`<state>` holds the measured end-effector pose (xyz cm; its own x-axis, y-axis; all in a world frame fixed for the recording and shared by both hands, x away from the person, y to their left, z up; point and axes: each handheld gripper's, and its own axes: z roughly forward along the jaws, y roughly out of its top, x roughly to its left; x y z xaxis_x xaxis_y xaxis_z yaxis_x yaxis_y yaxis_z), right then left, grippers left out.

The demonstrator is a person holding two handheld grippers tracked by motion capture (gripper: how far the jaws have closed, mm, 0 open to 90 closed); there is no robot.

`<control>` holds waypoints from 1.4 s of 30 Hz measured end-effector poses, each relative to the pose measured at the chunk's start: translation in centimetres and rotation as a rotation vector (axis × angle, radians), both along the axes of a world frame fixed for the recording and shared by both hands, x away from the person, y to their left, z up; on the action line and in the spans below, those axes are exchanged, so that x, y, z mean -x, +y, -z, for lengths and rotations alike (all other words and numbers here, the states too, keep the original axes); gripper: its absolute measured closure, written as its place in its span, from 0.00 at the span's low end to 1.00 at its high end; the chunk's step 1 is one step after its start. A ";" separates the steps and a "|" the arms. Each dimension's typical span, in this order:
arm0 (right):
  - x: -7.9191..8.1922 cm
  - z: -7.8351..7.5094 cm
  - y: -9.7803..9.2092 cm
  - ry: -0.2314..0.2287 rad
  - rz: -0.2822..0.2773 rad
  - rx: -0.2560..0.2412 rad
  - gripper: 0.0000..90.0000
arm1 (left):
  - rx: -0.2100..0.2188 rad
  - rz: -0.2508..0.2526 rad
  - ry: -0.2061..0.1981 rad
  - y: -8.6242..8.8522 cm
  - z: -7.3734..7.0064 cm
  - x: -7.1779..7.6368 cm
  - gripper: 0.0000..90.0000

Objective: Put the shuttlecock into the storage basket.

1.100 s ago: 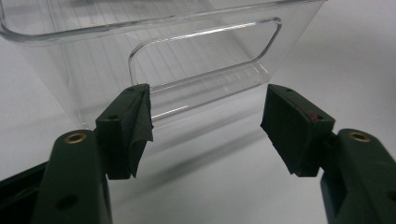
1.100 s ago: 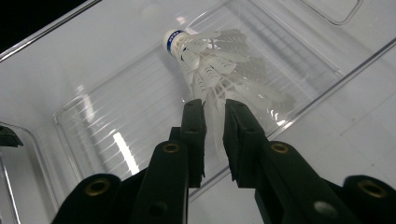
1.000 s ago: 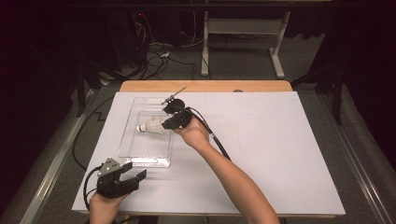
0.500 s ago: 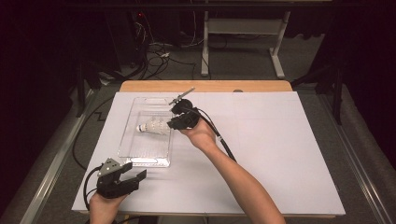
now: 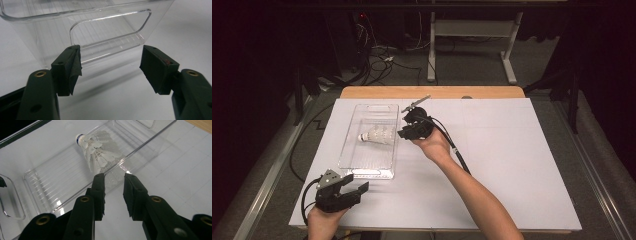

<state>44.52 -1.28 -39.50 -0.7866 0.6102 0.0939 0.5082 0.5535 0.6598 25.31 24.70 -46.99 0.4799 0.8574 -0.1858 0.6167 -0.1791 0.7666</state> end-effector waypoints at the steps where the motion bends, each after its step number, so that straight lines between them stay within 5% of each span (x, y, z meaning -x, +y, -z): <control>1: 0.0 0.0 -0.1 -0.003 0.000 -0.001 0.79 | 0.000 0.000 0.000 0.0 0.0 0.0 0.38; 42: 0.6 1.2 -5.7 0.016 0.071 -0.032 0.74 | 0.003 -0.005 0.006 0.1 0.0 0.0 0.37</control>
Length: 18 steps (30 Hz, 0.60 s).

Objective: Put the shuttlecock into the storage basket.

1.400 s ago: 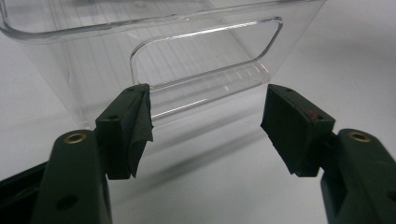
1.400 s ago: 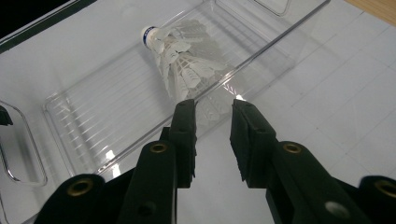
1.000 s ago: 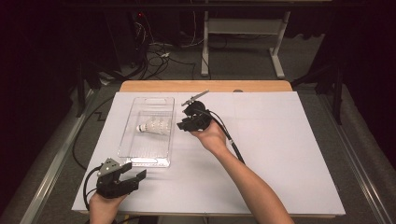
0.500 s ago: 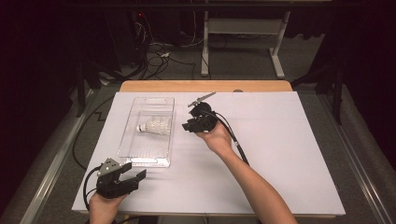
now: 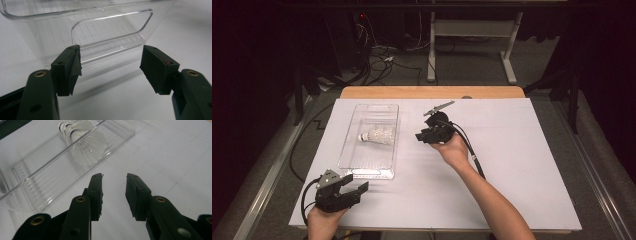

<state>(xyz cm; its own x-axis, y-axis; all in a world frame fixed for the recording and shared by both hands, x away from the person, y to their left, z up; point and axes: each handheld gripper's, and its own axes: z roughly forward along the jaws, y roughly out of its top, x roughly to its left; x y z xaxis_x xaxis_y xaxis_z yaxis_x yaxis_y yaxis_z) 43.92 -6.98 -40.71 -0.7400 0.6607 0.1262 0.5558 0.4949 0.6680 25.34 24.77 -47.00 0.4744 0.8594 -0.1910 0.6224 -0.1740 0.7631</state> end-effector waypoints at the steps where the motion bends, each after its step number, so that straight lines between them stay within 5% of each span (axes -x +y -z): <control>1: 0.0 0.0 -0.2 0.000 0.007 -0.004 0.74 | 0.000 0.000 0.000 0.0 0.0 0.0 0.37; 18: 0.6 0.8 -3.7 0.007 0.062 -0.020 0.74 | 0.000 -0.006 -0.001 -0.1 0.0 0.0 0.37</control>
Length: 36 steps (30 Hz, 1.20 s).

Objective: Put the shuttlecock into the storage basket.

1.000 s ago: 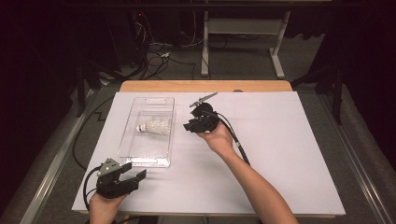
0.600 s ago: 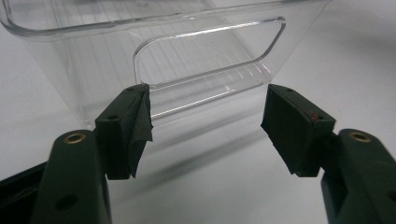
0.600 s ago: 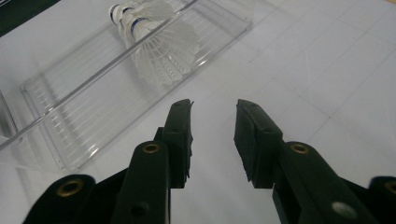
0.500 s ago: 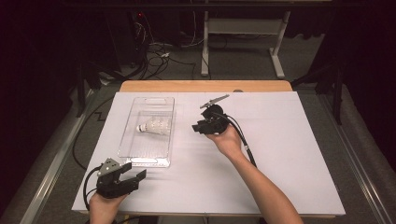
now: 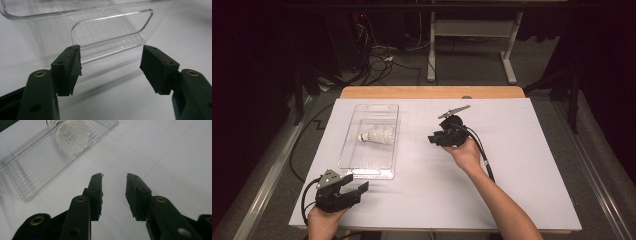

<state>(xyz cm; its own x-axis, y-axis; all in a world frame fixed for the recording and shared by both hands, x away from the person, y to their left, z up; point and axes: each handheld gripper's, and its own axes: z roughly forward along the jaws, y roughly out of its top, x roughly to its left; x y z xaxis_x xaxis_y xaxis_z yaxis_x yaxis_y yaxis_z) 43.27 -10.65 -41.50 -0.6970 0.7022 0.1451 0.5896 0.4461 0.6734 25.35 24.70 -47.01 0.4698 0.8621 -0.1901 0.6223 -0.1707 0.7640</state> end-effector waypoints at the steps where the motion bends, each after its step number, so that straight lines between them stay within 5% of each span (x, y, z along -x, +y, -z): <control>1: 0.1 0.0 -0.2 0.004 0.005 -0.002 0.74 | -0.002 0.000 -0.001 0.0 0.0 0.0 0.37; 36: 2.3 0.8 -4.5 -0.013 0.070 -0.027 0.69 | 0.010 -0.006 0.003 -0.1 0.0 0.1 0.38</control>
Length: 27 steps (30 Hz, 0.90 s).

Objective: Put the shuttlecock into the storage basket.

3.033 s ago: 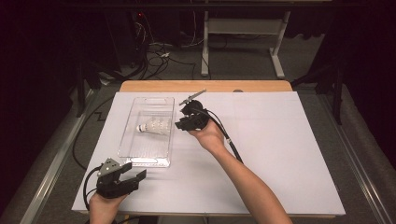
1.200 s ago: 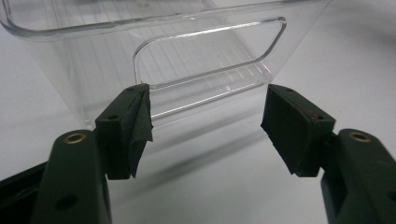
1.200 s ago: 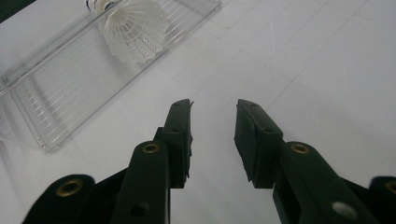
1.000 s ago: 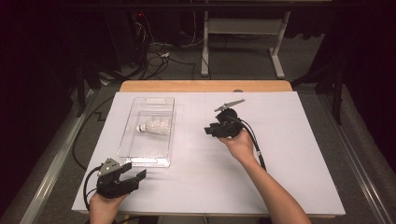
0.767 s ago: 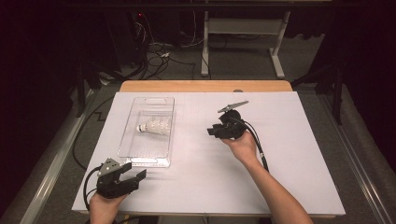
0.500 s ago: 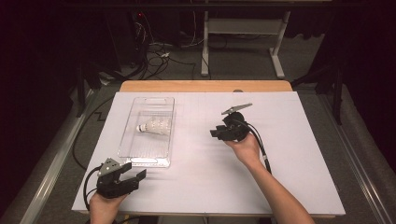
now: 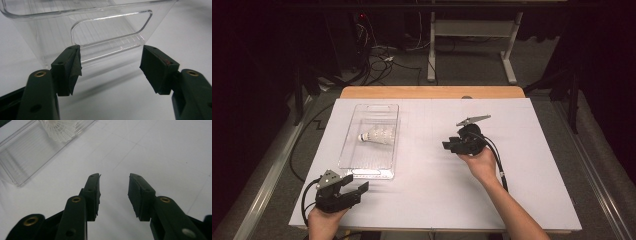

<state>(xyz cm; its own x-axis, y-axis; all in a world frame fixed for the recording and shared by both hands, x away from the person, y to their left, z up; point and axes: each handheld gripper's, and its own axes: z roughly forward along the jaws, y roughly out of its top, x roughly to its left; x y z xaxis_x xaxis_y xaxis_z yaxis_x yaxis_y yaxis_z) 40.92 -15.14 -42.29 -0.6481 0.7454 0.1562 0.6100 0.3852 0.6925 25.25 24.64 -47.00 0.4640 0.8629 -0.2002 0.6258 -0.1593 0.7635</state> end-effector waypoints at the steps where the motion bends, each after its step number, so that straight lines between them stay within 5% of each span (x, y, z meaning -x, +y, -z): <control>1: 0.1 0.0 -0.1 0.001 0.005 -0.003 0.69 | -0.001 0.000 0.001 0.0 0.0 0.0 0.38; 27: 1.5 0.2 -3.2 -0.009 0.060 -0.011 0.65 | 0.003 -0.003 0.001 0.0 0.0 0.0 0.38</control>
<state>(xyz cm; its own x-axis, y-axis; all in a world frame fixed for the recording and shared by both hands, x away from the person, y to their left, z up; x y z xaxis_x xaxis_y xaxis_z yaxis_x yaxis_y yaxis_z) 39.45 -18.35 -42.52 -0.6037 0.7812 0.1594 0.6258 0.3404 0.7018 25.28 24.60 -47.00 0.4612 0.8637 -0.2032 0.6272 -0.1553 0.7632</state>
